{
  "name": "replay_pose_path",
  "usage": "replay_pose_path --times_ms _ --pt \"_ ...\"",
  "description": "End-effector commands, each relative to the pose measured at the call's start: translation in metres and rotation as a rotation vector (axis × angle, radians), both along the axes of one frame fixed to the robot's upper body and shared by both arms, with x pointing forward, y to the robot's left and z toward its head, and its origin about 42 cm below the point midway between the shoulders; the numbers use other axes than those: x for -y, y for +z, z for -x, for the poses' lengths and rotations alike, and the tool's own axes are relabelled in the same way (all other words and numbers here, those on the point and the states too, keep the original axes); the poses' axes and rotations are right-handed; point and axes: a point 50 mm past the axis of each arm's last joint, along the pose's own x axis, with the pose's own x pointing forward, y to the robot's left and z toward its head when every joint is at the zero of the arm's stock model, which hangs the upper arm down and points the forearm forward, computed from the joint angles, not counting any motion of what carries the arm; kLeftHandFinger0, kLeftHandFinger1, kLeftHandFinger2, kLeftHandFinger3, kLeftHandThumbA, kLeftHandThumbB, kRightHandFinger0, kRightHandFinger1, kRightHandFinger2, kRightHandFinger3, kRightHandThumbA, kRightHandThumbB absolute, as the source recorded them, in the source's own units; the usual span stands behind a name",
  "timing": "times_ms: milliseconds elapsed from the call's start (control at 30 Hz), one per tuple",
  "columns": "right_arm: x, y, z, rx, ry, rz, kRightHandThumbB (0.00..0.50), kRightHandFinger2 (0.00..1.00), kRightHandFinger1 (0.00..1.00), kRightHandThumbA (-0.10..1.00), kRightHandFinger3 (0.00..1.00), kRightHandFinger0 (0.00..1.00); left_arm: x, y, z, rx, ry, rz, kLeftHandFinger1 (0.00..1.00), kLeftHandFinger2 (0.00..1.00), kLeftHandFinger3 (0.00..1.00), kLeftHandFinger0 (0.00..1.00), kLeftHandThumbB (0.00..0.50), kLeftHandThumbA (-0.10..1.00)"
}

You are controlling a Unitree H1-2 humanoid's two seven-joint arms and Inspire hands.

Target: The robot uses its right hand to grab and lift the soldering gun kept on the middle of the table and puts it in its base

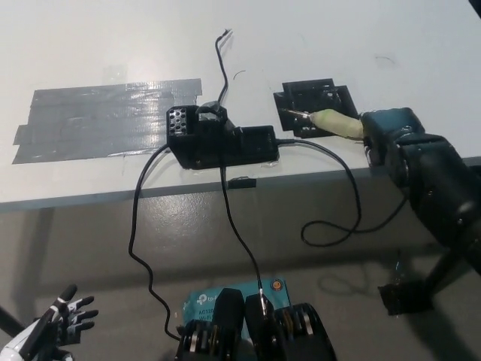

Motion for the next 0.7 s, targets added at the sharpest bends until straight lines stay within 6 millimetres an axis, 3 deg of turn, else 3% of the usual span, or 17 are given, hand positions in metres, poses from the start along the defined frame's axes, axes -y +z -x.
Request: replay_pose_path --times_ms 0,33,100,133,167,200,233,267,333,367,400,433,467,500,567,600,667 --pt "0.021 -0.105 0.048 -0.443 -0.116 0.103 0.103 0.84 0.88 -0.05 0.95 0.45 -0.011 0.020 -0.007 0.053 -0.080 -0.034 1.00 1.00 1.00 1.00 0.285 1.00" --pt "0.022 -0.106 0.051 -0.467 -0.053 0.158 0.150 0.84 0.97 0.03 0.96 0.74 -0.011 0.020 -0.007 0.050 -0.087 -0.030 1.00 1.00 1.00 1.00 0.293 1.00" --pt "0.023 -0.107 0.052 -0.484 -0.060 0.166 0.149 0.72 0.87 0.00 0.91 0.86 -0.011 0.020 -0.007 0.047 -0.088 -0.027 1.00 1.00 1.00 1.00 0.295 1.00" --pt "0.021 -0.107 0.054 -0.473 -0.075 0.184 0.049 0.70 0.77 0.03 0.92 0.79 -0.010 0.020 -0.007 0.046 -0.094 -0.037 1.00 1.00 1.00 1.00 0.294 1.00" --pt "0.018 -0.109 0.052 -0.467 -0.105 0.182 0.063 0.65 0.67 0.14 0.92 0.68 -0.013 0.022 -0.006 0.047 -0.094 -0.037 1.00 1.00 1.00 1.00 0.295 1.00" --pt "0.017 -0.108 0.052 -0.446 -0.095 0.177 0.126 0.60 0.63 0.11 0.79 0.64 -0.013 0.021 -0.006 0.042 -0.092 -0.028 1.00 1.00 1.00 1.00 0.291 1.00" --pt "0.016 -0.107 0.055 -0.396 -0.044 0.202 0.216 0.40 0.40 0.05 0.63 0.37 -0.013 0.021 -0.006 0.041 -0.094 -0.028 1.00 1.00 1.00 1.00 0.291 1.00" --pt "0.015 -0.106 0.057 -0.335 -0.010 0.271 0.036 0.29 0.25 0.07 1.00 0.16 -0.014 0.020 -0.007 0.037 -0.101 -0.028 1.00 1.00 1.00 1.00 0.306 1.00" --pt "0.013 -0.106 0.058 -0.277 -0.004 0.300 0.001 0.28 0.17 0.22 1.00 0.00 -0.015 0.020 -0.008 0.043 -0.108 -0.029 1.00 1.00 1.00 1.00 0.313 1.00" --pt "0.014 -0.106 0.060 -0.253 0.003 0.300 0.000 0.48 0.38 0.42 1.00 0.17 -0.015 0.020 -0.008 0.041 -0.106 -0.029 1.00 1.00 1.00 1.00 0.320 1.00" --pt "0.015 -0.106 0.063 -0.180 0.051 0.293 0.000 0.28 0.14 0.53 0.98 0.03 -0.015 0.020 -0.008 0.043 -0.106 -0.028 1.00 1.00 1.00 1.00 0.317 1.00" --pt "0.016 -0.107 0.066 -0.119 0.080 0.290 0.000 0.20 0.08 0.42 0.75 0.00 -0.015 0.019 -0.008 0.042 -0.101 -0.024 1.00 1.00 1.00 1.00 0.331 1.00" --pt "0.016 -0.112 0.072 -0.113 0.084 0.289 0.000 0.30 0.15 0.35 0.66 0.00 -0.015 0.017 -0.003 0.034 -0.100 -0.023 1.00 1.00 1.00 1.00 0.333 1.00" --pt "0.017 -0.113 0.074 -0.079 0.094 0.281 0.000 0.34 0.18 0.28 0.43 0.00 -0.015 0.017 -0.003 0.032 -0.101 -0.024 1.00 1.00 1.00 1.00 0.336 1.00" --pt "0.019 -0.120 0.084 -0.020 0.110 0.255 0.000 0.50 0.28 0.13 0.29 0.00 -0.016 0.015 0.001 0.026 -0.103 -0.024 1.00 1.00 1.00 1.00 0.328 1.00" --pt "0.019 -0.121 0.086 -0.009 0.103 0.252 0.000 0.56 0.30 0.21 0.22 0.00 -0.015 0.016 0.001 0.025 -0.105 -0.030 1.00 1.00 1.00 1.00 0.334 1.00" --pt "0.023 -0.125 0.089 0.026 0.100 0.209 0.000 0.60 0.33 0.14 0.34 0.00 -0.016 0.016 0.001 0.029 -0.122 -0.037 1.00 1.00 1.00 1.00 0.319 1.00"
